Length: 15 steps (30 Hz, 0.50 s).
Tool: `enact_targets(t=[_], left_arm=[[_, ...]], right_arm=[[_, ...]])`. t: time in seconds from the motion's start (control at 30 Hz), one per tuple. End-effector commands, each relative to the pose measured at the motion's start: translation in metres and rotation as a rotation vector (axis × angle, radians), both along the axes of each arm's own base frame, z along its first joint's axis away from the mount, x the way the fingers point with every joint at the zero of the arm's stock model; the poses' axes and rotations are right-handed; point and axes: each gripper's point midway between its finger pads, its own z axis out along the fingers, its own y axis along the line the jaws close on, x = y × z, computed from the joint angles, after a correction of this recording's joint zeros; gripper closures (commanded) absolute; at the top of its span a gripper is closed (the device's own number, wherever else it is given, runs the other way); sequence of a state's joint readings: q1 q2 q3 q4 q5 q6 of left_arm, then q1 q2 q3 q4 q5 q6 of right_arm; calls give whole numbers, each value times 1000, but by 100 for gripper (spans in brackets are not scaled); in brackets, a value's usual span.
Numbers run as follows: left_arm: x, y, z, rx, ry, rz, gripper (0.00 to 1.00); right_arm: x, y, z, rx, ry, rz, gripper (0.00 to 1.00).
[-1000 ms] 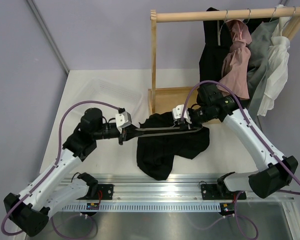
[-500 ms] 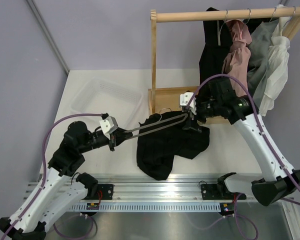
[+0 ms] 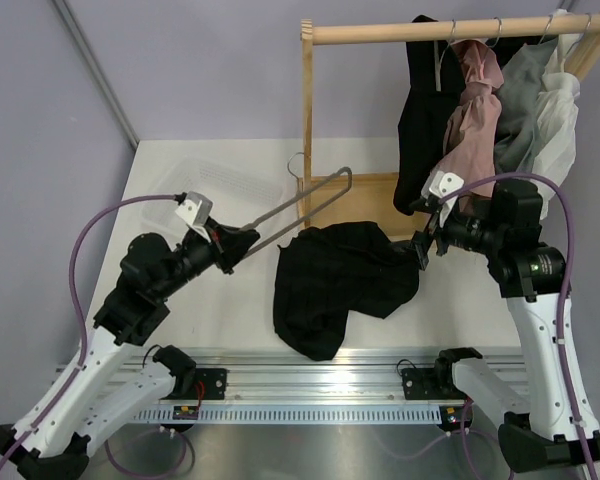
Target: Remove the skirt from the hanger
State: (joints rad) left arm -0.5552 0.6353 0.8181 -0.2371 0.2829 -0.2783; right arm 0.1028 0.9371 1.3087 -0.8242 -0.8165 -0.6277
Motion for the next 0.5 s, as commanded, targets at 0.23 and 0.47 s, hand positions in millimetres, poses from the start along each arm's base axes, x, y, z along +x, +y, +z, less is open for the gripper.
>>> enact_targets(t=[0.23,0.47], left_arm=[[41,-57,121,-124,-203,146,100],[76,-78,177,-111,-334,306,100]], right_arm=[[-9,5,-45,89,90,-22,1],[-11,6,-66,95,117,-14,0]])
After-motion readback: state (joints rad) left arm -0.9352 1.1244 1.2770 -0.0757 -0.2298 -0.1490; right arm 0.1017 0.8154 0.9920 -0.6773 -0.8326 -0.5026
